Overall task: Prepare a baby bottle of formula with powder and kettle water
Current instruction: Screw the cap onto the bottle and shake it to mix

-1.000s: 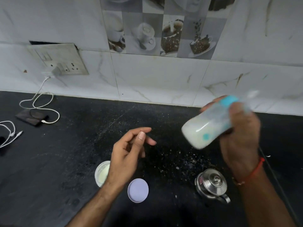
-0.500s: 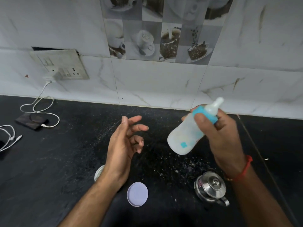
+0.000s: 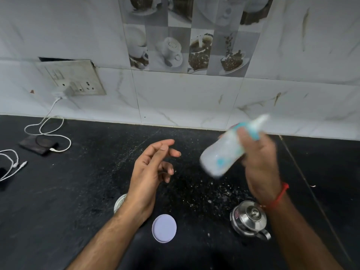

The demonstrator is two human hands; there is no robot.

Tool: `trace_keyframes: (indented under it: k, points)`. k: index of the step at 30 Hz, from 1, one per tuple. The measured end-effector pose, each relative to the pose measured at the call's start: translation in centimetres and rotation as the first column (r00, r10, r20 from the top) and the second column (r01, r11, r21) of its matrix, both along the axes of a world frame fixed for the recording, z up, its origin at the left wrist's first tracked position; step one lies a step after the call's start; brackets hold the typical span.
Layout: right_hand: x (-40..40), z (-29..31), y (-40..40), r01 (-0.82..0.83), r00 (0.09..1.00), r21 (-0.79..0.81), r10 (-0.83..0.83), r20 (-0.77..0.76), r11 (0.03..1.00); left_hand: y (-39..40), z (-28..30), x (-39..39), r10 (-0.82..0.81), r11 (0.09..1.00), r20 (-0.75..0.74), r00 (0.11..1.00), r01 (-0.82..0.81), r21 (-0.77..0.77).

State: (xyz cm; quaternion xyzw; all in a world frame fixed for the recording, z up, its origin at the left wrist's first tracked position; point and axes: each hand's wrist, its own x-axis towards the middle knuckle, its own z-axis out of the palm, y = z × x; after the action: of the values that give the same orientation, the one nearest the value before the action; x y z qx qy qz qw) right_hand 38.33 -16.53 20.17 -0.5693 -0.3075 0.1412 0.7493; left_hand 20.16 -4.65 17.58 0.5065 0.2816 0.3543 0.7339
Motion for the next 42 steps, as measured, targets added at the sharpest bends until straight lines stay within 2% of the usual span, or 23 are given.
trace_keyframes:
  k: [1, 2, 5, 6, 9, 12, 13, 14, 16, 17, 20, 21, 24, 25, 28, 29, 31, 32, 35, 36, 39, 40, 42]
  points:
    - [-0.6, -0.6, 0.0, -0.096, 0.992, -0.116, 0.105, 0.075, 0.989, -0.1, 0.1, 0.0, -0.006, 1.000, 0.000, 1.000, 0.006, 0.001]
    - [-1.1, -0.7, -0.2, -0.133, 0.982, -0.155, 0.151, 0.110, 0.979, -0.2, 0.1, -0.1, -0.010, 1.000, -0.001, 1.000, 0.010, 0.003]
    - [-1.3, 0.3, -0.4, 0.040, 0.998, 0.057, -0.037, -0.045, 0.998, -0.1, 0.0, -0.5, -0.005, 1.000, 0.000, 1.000, 0.005, 0.007]
    - [-1.3, 0.5, -0.3, 0.079, 0.995, 0.084, -0.073, -0.066, 0.993, -0.1, -0.1, -0.6, 0.001, 1.000, 0.000, 1.000, -0.001, 0.009]
    - [-1.8, 0.6, -0.2, -0.006, 0.997, -0.036, 0.008, 0.072, 0.999, -0.3, -0.2, -1.2, 0.000, 1.000, 0.006, 1.000, 0.000, 0.011]
    - [-2.0, 1.9, -0.9, 0.113, 0.991, 0.196, -0.124, 0.045, 0.974, -0.1, -0.3, -1.7, 0.001, 1.000, 0.002, 1.000, -0.001, 0.014]
    - [-1.9, 1.7, -0.8, 0.162, 0.981, 0.217, -0.181, 0.068, 0.963, -0.1, -0.3, -1.7, 0.010, 1.000, 0.004, 1.000, -0.010, 0.013]
    - [-1.9, 1.3, -0.6, 0.165, 0.972, 0.177, -0.191, 0.139, 0.970, 0.0, -0.2, -1.8, 0.018, 1.000, 0.007, 1.000, -0.018, 0.013]
    - [-2.7, 0.4, -0.1, 0.044, 0.963, -0.056, -0.027, 0.268, 0.997, 0.0, -0.1, -1.9, 0.026, 1.000, 0.017, 1.000, -0.026, 0.018]
    - [-2.9, 0.1, 0.0, 0.000, 0.958, -0.109, 0.032, 0.286, 0.994, 0.0, 0.0, -1.9, 0.022, 0.999, 0.021, 1.000, -0.023, 0.023]
    - [-2.5, 0.6, -0.2, 0.085, 0.949, 0.084, -0.107, 0.298, 0.993, 0.1, 0.2, -2.0, 0.029, 0.999, 0.019, 0.999, -0.030, 0.034]
    - [-2.2, 0.5, 0.0, 0.132, 0.930, 0.089, -0.154, 0.332, 0.987, 0.1, 0.1, -2.0, 0.036, 0.999, 0.018, 0.999, -0.037, 0.033]
    - [-2.6, 0.0, 0.7, 0.120, 0.874, -0.208, -0.004, 0.486, 0.971, -0.1, 0.0, -1.9, 0.029, 0.999, 0.016, 0.999, -0.030, 0.038]
    - [-2.3, -0.1, 0.7, 0.128, 0.864, -0.208, -0.006, 0.503, 0.970, -0.1, 0.1, -1.8, 0.024, 0.999, 0.016, 1.000, -0.024, 0.043]
    - [-1.4, 1.0, 0.7, 0.188, 0.856, 0.016, -0.171, 0.488, 0.982, 0.1, 0.3, -1.6, 0.031, 0.998, 0.011, 0.999, -0.032, 0.045]
    - [-1.2, 1.0, 0.8, 0.201, 0.844, 0.002, -0.174, 0.507, 0.980, 0.1, 0.3, -1.5, 0.033, 0.999, 0.012, 0.999, -0.034, 0.040]
    - [-1.4, 0.7, 1.0, 0.184, 0.818, -0.186, -0.045, 0.574, 0.965, 0.1, 0.2, -1.3, 0.024, 0.999, 0.014, 1.000, -0.025, 0.041]
    - [-1.5, 0.5, 1.0, 0.182, 0.822, -0.222, -0.024, 0.569, 0.958, 0.0, 0.2, -1.2, 0.016, 0.999, 0.013, 1.000, -0.016, 0.048]
    - [-1.3, 0.9, 0.6, 0.203, 0.855, 0.031, -0.193, 0.482, 0.979, 0.1, 0.4, -0.8, 0.004, 0.998, 0.017, 1.000, -0.005, 0.058]
    - [-1.2, 0.7, 0.7, 0.212, 0.860, 0.054, -0.213, 0.463, 0.976, 0.2, 0.4, -0.8, 0.007, 0.999, 0.015, 1.000, -0.008, 0.053]
    - [-1.8, 0.0, 1.1, 0.152, 0.880, -0.161, -0.060, 0.471, 0.975, 0.2, 0.2, -0.6, 0.008, 0.999, 0.013, 1.000, -0.008, 0.045]
    - [-1.8, -0.1, 1.1, 0.143, 0.893, -0.123, -0.075, 0.443, 0.982, 0.3, 0.3, -0.6, 0.005, 0.999, 0.011, 1.000, -0.005, 0.046]
    - [-1.5, 0.4, 0.8, 0.170, 0.912, 0.064, -0.182, 0.369, 0.983, 0.5, 0.3, -0.5, 0.013, 0.999, 0.011, 1.000, -0.014, 0.044]
